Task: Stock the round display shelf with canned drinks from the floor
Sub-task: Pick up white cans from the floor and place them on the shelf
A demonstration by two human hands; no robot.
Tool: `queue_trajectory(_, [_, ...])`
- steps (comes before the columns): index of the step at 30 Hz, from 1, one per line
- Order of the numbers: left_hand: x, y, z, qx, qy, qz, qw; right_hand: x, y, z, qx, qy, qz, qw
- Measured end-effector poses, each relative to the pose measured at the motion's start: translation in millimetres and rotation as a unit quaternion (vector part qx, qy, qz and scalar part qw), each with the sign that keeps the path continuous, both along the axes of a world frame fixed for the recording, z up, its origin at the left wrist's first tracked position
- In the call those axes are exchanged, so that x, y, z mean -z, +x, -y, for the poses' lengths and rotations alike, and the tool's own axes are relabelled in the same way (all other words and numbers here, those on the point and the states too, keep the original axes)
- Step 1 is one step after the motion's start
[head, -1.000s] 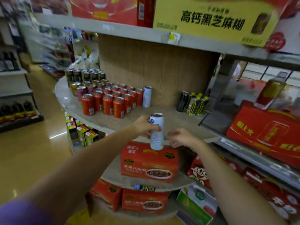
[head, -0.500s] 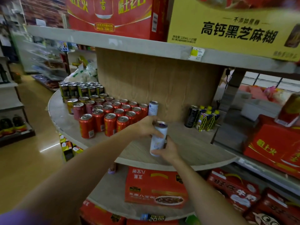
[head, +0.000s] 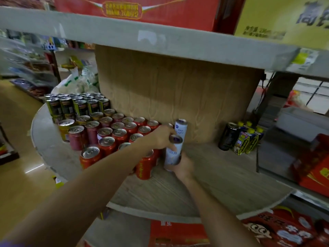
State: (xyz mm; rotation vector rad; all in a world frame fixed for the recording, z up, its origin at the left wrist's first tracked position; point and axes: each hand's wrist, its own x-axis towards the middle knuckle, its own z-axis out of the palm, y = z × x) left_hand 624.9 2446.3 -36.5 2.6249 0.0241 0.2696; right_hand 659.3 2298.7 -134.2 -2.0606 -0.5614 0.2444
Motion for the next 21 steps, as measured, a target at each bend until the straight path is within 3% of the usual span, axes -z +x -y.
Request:
queue_trajectory(9, [-4.3, 46.6, -16.6, -0.048, 0.034, -0.011, 0.998, 4.8, 38.4, -40.7, 0.067, -0.062, 0.047, 0.995])
queue_trajectory(21, [-4.0, 63.0, -16.1, -0.093, 0.024, -0.019, 0.995, 16.4, 70.0, -66.3, 0.115, -0.072, -0.014, 0.991])
